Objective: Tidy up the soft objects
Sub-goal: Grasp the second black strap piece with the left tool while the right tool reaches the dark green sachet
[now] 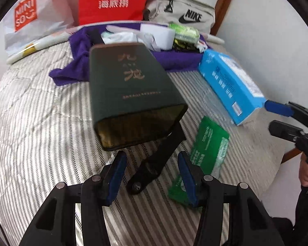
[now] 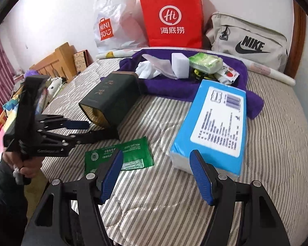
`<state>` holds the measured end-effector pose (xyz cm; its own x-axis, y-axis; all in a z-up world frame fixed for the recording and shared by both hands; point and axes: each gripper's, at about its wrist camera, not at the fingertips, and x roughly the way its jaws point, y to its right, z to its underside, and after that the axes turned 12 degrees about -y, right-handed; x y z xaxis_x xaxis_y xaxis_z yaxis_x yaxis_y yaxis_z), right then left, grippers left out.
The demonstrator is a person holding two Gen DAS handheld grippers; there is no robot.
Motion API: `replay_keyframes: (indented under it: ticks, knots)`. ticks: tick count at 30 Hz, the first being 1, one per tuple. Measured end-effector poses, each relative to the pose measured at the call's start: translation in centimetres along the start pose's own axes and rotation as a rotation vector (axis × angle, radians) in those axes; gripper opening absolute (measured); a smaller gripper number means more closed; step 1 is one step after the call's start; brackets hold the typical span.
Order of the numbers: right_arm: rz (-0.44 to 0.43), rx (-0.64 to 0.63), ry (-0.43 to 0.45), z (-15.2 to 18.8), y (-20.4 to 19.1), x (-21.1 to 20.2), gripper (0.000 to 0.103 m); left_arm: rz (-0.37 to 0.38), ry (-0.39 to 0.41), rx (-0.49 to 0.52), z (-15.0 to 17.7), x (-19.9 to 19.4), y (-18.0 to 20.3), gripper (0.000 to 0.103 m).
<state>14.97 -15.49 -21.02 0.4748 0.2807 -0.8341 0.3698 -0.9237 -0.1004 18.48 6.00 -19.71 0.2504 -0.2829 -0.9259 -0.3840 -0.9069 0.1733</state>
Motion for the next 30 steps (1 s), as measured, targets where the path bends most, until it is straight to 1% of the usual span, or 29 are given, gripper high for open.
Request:
replay_keyframes:
  ticks: [3, 4, 6, 7, 8, 11, 13, 15, 18, 22, 24, 26, 30]
  knots:
    - [0.006, -0.019, -0.006, 0.3, -0.2, 0.3, 0.066, -0.008, 0.012, 0.05, -0.2, 0.0, 0.6, 0.048]
    - [0.009, -0.023, -0.008, 0.4, -0.3, 0.5, 0.066, -0.006, 0.005, 0.059, -0.3, 0.1, 0.8, 0.041]
    - [0.011, -0.026, -0.017, 0.4, -0.3, 0.8, 0.066, -0.026, -0.002, 0.07, -0.3, 0.2, 1.1, 0.034]
    - [0.008, -0.025, -0.019, 0.4, -0.3, 1.0, 0.066, -0.037, -0.002, 0.079, -0.2, 0.2, 1.3, 0.028]
    - [0.003, -0.023, -0.021, 0.4, -0.3, 1.1, 0.066, -0.048, -0.002, 0.085, -0.1, 0.1, 1.4, 0.027]
    - [-0.007, -0.017, -0.023, 0.5, -0.3, 1.3, 0.066, -0.044, 0.004, 0.079, 0.4, -0.4, 1.2, 0.02]
    - [-0.011, -0.012, -0.022, 0.6, -0.3, 1.3, 0.066, -0.03, 0.007, 0.083, 0.9, -0.8, 1.4, 0.012]
    - [-0.02, -0.004, -0.02, 0.8, -0.1, 1.2, 0.066, -0.016, -0.002, 0.094, 1.3, -0.8, 1.9, 0.01]
    - [-0.036, 0.004, -0.018, 1.2, 0.0, 1.1, 0.066, -0.035, -0.012, 0.108, 1.7, -0.1, 2.9, 0.011]
    - [-0.042, 0.01, -0.02, 1.7, 0.2, 0.9, 0.066, -0.029, -0.021, 0.059, 1.1, 0.1, 2.4, 0.01]
    - [-0.05, 0.015, -0.019, 2.1, 0.3, 0.8, 0.066, -0.038, -0.033, 0.041, 0.8, 0.4, 2.2, 0.01]
    - [-0.054, 0.019, -0.02, 2.4, 0.4, 0.8, 0.066, -0.043, -0.032, 0.032, 0.5, 0.5, 2.3, 0.01]
    - [-0.071, 0.027, -0.03, 2.7, 0.4, 1.1, 0.066, -0.076, -0.022, 0.032, 0.0, 0.8, 3.0, 0.01]
